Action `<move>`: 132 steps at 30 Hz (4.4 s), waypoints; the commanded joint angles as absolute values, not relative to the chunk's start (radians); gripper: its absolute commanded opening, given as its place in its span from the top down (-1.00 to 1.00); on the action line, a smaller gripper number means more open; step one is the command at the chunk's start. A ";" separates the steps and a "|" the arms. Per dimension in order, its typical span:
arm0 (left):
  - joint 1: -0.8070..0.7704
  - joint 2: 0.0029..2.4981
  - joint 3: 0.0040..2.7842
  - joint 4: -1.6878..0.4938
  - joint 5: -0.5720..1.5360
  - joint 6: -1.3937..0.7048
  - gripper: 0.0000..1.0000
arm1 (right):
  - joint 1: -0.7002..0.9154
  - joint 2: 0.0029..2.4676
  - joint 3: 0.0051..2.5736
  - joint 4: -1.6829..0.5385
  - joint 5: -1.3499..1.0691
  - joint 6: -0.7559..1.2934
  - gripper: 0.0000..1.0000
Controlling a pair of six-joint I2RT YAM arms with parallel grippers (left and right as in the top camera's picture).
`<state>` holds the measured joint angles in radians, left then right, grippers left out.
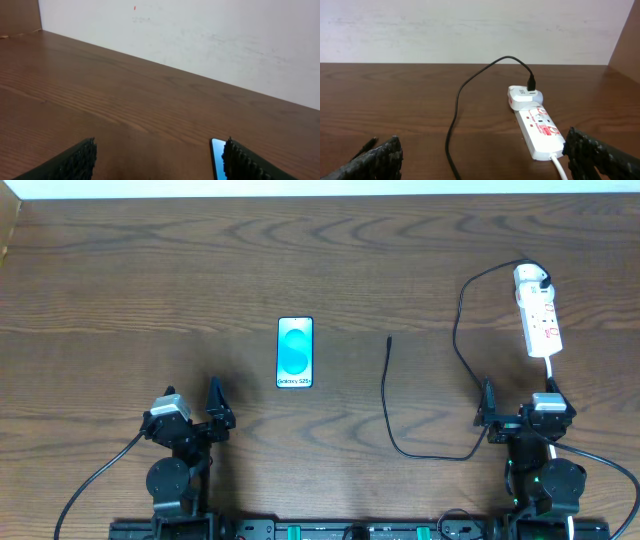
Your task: Plug charger to phone and switch on socket
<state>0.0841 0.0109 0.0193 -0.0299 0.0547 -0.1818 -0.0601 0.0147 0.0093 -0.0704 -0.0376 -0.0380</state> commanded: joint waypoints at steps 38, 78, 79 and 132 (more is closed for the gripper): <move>0.089 0.004 0.004 -0.067 0.064 -0.169 -0.61 | -0.066 0.005 0.006 -0.072 -0.036 -0.050 -0.98; 0.089 0.004 0.004 -0.067 0.064 -0.169 -0.61 | -0.065 0.005 0.006 -0.072 -0.036 -0.050 -0.98; 0.089 0.004 0.004 -0.067 0.064 -0.169 -0.61 | -0.065 0.005 0.006 -0.072 -0.036 -0.050 -0.99; 0.089 0.004 0.042 -0.067 0.061 -0.123 -0.96 | -0.066 0.005 0.006 -0.072 -0.036 -0.050 -0.98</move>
